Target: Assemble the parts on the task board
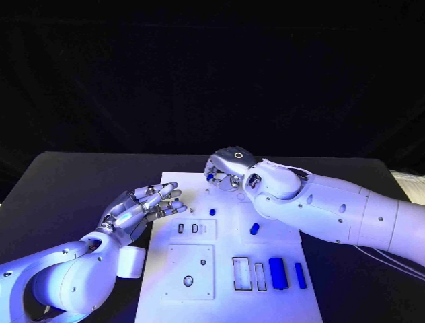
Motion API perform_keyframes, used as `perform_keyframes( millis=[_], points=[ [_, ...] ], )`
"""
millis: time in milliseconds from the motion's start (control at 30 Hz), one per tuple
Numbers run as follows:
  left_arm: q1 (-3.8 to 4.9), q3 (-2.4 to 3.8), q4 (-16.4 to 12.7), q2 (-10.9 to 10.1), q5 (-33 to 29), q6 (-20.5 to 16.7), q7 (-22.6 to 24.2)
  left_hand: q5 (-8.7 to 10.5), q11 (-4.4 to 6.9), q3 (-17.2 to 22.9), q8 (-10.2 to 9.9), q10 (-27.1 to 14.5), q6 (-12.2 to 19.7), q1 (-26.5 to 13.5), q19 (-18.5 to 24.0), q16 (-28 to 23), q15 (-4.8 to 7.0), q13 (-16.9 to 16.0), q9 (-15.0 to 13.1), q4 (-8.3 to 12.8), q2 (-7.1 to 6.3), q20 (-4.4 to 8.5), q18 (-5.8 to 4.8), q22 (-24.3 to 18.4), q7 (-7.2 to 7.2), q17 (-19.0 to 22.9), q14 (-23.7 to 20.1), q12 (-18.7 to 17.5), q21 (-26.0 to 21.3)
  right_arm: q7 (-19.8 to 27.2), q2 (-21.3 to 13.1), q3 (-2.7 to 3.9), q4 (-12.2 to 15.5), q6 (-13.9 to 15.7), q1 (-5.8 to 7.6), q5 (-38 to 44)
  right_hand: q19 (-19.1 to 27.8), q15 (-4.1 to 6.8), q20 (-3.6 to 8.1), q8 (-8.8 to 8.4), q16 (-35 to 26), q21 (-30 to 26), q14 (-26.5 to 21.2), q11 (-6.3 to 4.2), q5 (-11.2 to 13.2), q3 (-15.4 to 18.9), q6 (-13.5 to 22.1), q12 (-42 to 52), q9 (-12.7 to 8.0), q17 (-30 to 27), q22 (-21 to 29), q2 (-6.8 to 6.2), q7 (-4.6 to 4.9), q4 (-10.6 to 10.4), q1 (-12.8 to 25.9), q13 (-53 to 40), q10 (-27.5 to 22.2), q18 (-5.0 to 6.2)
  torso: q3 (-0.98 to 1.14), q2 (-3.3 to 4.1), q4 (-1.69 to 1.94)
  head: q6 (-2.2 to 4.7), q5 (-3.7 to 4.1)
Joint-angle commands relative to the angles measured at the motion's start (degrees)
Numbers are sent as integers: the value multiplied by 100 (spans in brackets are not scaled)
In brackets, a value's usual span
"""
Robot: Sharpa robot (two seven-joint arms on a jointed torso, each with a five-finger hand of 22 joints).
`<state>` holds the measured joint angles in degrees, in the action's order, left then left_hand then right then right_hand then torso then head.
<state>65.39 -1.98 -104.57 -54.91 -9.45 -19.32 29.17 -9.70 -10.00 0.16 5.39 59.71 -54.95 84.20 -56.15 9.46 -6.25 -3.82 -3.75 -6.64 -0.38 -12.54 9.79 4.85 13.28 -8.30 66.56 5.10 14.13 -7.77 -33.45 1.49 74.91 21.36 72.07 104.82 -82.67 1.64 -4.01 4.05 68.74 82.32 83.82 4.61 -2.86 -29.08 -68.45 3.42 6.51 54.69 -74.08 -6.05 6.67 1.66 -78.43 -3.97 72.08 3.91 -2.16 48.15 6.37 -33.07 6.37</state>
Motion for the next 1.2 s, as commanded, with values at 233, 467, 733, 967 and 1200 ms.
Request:
perform_keyframes(
  millis=[233, 467, 733, 967, 1200],
  points=[
    [6, 5, -2, 6, 7, 128, 30, 16, 1, -1, -28, -53, 31, -21, -25, -42, -35, 9, 3, 38, 39, -25, 68, -12, 20, -11, 4, -12, -37, -62, -46, -28, 36, -158, -51, 120, -18, 4, -27, 26, 34, 23, 187, -162, -18, 10, -21, 14, 12, 19, 4, -36, 7, -24, 27, -10, 161, -77, 0, 4, 7, -3, -2],
    [6, 5, -3, 5, 7, 133, 31, 16, 1, -1, -28, -53, 31, -21, -25, -42, -35, 9, 3, 38, 39, -25, 68, -12, 20, -11, 4, -12, -37, -87, -52, -28, 29, -148, -53, 147, -17, 4, -27, 25, 38, 24, 187, -162, -17, 13, -22, 15, 13, 22, 3, -39, 6, -28, 34, -10, 161, -76, -2, 7, 2, -2, 7],
    [6, 5, -2, 2, 7, 132, 30, 16, 1, -1, -28, -53, 31, -21, -25, -42, -35, 9, 3, 38, 39, -25, 68, -12, 20, -11, 4, -12, -37, -92, -56, -28, 5, -148, -53, 152, -12, 2, -30, 13, 47, 24, 182, -160, -14, 25, -13, 12, 15, 25, 6, -62, 6, -41, 58, -7, 150, -75, -4, 9, 7, 3, 8],
    [6, 5, -6, 2, 7, 128, 28, 19, 0, 0, -31, -58, 36, -16, -25, -48, -36, 9, 3, 46, 42, -26, 68, -15, 20, -15, 3, -14, -41, -64, -25, -28, -29, -110, -51, 79, 454, -168, -172, -64, -375, -437, -24, 53, 15, 369, 1142, -3, -267, -597, 884, -487, 39, -246, 373, 44, -884, 93, -7, 10, 12, 9, 20],
    [6, 5, -4, -6, 7, 121, 27, 19, 0, 0, -31, -58, 36, -16, -25, -48, -36, 9, 3, 46, 42, -26, 68, -15, 20, -15, 3, -14, -41, -75, -73, -28, 10, -23, -49, 61, 501, -182, -203, -21, -476, -555, -32, 61, -2, 769, 1207, 58, -258, -746, 1048, -391, 102, -367, 227, 12, -950, 125, -8, 11, 12, 11, 19]
  ],
)
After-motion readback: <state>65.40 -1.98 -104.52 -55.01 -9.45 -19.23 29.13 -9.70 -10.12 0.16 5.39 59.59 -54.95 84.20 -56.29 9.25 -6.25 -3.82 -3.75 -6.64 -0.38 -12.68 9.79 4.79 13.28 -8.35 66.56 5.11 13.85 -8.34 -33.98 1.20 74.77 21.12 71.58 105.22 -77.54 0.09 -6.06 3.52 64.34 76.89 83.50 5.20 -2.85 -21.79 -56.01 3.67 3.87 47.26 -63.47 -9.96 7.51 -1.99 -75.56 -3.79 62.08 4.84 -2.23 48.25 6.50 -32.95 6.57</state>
